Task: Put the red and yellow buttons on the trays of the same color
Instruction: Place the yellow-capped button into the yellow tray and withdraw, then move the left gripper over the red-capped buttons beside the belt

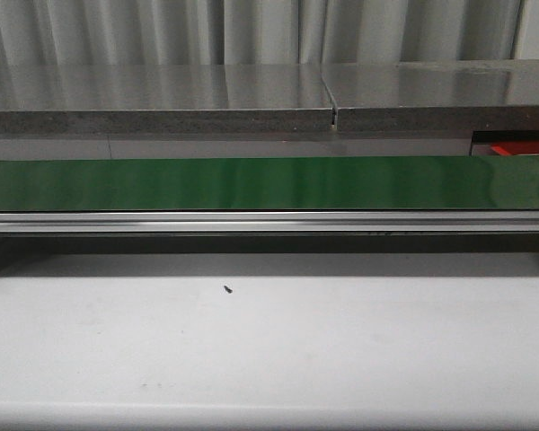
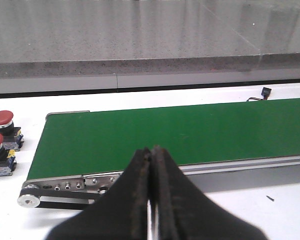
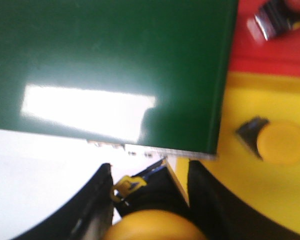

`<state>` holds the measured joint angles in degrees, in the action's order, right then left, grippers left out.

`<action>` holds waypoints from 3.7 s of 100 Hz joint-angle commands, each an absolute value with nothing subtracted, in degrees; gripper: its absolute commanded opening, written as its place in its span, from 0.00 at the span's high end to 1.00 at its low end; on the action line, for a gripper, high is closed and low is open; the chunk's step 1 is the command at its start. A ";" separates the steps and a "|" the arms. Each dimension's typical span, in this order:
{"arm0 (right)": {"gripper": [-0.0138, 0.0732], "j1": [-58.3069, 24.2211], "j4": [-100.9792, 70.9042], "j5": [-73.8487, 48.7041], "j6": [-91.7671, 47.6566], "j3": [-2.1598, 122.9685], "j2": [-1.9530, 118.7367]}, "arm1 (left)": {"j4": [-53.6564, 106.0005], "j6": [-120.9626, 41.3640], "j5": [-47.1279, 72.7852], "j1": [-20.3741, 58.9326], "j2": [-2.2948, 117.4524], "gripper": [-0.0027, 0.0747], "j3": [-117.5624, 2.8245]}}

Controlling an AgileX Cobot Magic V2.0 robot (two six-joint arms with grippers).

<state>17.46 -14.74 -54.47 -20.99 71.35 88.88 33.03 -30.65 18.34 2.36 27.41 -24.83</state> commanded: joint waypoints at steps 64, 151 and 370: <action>0.75 28.20 -14.47 -35.66 -17.26 56.57 91.58 | 34.43 -30.42 14.53 2.88 27.70 0.99 -26.37; 0.17 27.67 -15.69 -36.70 -18.56 56.57 87.60 | 34.43 -30.42 14.53 2.88 27.70 0.99 -26.37; 0.92 10.77 -15.89 -41.02 -21.95 47.95 41.61 | 31.09 -17.89 34.45 -17.49 67.63 0.19 -61.11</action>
<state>10.88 -15.47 -44.33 -21.41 46.51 41.88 29.20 -18.85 35.75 -15.83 63.65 -56.66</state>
